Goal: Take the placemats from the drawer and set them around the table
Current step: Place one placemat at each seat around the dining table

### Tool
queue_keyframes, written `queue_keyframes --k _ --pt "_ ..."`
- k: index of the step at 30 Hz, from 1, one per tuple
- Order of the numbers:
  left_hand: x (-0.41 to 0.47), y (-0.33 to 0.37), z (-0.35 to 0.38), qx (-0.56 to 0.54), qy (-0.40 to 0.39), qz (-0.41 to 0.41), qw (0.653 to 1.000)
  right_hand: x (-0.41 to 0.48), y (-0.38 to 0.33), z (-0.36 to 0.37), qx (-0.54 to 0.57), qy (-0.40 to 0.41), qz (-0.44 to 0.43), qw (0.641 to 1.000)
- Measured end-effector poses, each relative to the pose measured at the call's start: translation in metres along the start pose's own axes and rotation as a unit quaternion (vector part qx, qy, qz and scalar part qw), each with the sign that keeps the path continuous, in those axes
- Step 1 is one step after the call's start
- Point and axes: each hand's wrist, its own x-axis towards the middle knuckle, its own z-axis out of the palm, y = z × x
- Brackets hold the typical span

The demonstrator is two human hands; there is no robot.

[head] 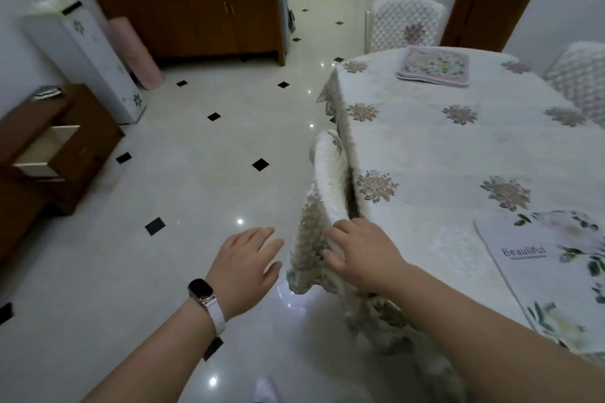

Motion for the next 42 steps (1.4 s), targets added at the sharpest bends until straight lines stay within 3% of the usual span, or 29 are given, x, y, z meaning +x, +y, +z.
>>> queue_keyframes --k 9,17,28,36,42 --pt "-0.041 -0.155 -0.005 -0.037 0.008 -0.048 0.998 0.102 -0.123 0.014 -0.014 0.01 -0.002 1.0" --pt "-0.045 -0.224 -0.01 -0.061 0.027 -0.105 0.992 0.163 -0.164 0.006 -0.04 0.01 -0.036 0.999" --pt "-0.001 -0.3 0.002 -0.053 0.013 -0.166 0.985 0.284 -0.17 0.045 -0.01 -0.03 -0.075 0.997" --pt "0.116 -0.37 0.007 -0.022 -0.01 -0.174 0.984 0.419 -0.125 0.024 0.02 -0.023 -0.086 0.996" --pt "0.21 -0.399 0.003 -0.015 0.016 -0.159 0.987 0.496 -0.077 -0.005 0.017 -0.001 -0.078 0.997"
